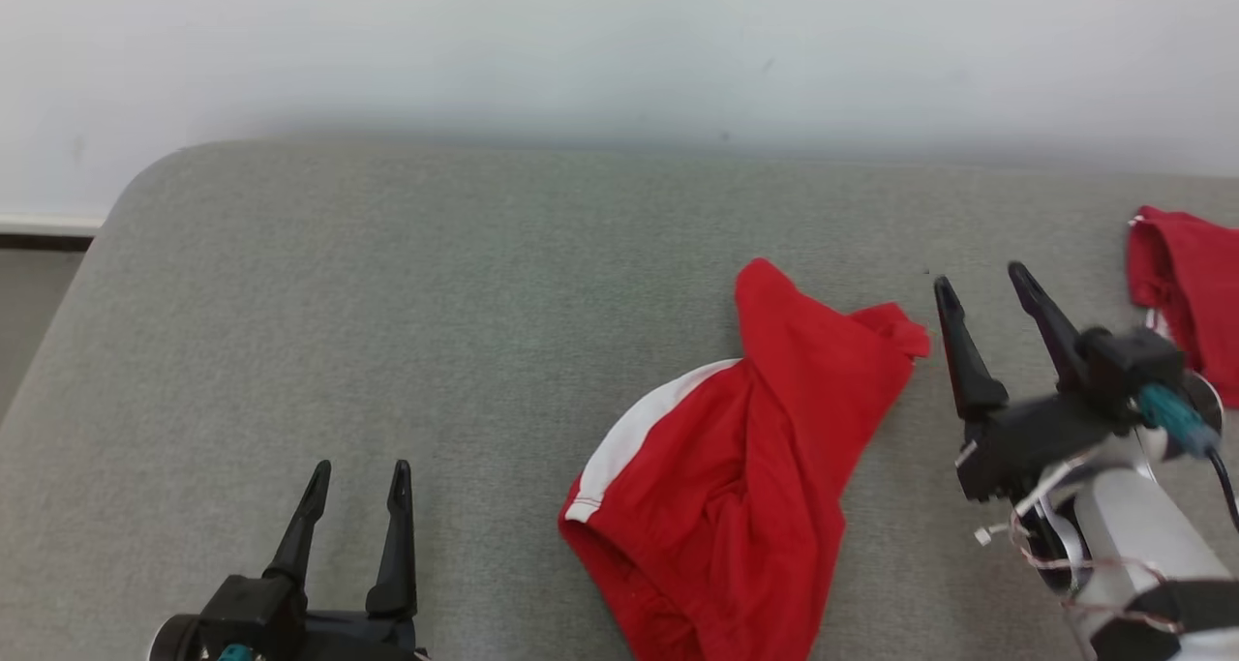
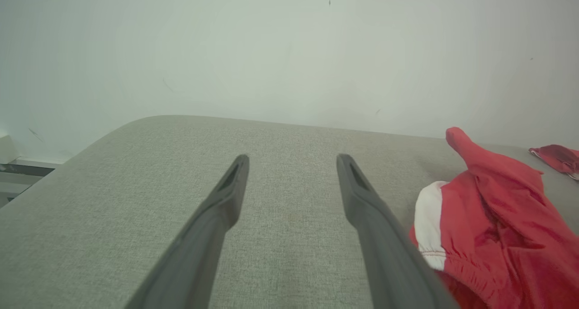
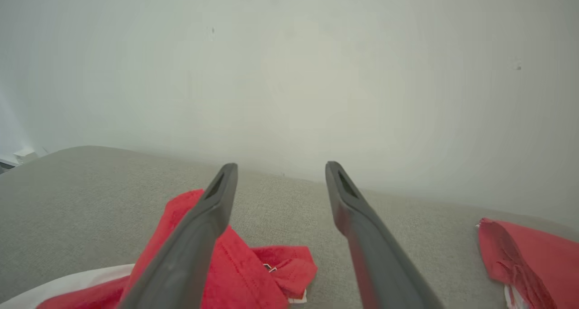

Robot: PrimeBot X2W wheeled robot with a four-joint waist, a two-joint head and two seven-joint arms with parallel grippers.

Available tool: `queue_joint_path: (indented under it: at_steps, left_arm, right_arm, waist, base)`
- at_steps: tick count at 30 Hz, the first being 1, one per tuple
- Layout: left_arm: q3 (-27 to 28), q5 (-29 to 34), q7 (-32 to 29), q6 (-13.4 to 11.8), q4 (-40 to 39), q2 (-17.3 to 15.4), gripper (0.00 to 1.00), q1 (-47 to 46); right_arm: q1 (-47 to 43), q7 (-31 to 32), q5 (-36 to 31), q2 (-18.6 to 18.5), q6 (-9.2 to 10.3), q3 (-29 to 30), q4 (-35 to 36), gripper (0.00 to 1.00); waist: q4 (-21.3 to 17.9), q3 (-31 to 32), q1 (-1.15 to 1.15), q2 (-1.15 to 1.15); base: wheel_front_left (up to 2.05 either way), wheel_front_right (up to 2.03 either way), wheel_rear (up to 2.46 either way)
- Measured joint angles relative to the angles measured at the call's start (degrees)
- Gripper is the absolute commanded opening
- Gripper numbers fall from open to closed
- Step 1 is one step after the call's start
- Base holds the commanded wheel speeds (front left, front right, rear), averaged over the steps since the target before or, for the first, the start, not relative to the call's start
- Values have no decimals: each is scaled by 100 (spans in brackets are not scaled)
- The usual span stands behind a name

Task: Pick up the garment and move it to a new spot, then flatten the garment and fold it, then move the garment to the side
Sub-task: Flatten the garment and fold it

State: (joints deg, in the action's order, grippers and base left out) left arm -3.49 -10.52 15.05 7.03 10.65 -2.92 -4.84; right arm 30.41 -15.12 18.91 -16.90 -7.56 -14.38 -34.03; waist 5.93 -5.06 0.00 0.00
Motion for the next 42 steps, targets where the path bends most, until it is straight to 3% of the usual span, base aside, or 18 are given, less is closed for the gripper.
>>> queue_joint_path:
  at_steps: [10, 19, 26, 35, 42]
  left_arm:
    - [160, 59, 0, 7, -35, 1, 100, 159]
    - [244, 96, 0, 11, -33, -1, 100, 272]
    - [445, 186, 0, 12, -48, -1, 100, 359]
    - [777, 369, 0, 10, -115, -29, 100, 525]
    - [552, 389, 0, 12, -89, -30, 100, 594]
  right_arm:
    - [-1511, 0, -248, 196, 0, 801, 1570, 100]
    - [-2698, 0, -323, 599, 0, 1305, 2603, 100]
    - [-3323, 0, -341, 817, 0, 1526, 2848, 100]
    - [-3502, -1, -439, 889, 0, 1589, 2913, 100]
    - [-3504, -1, -447, 917, 0, 1574, 2887, 100]
  waist:
    - [-393, 223, 0, 0]
    - [-599, 427, -1, 0]
    - [-699, 534, 0, 0]
    - [-717, 636, 0, 0]
    - [-680, 614, 0, 0]
  base:
    - [0, 0, 0]
    - [0, 0, 0]
    - [0, 0, 0]
    - [0, 0, 0]
    - [0, 0, 0]
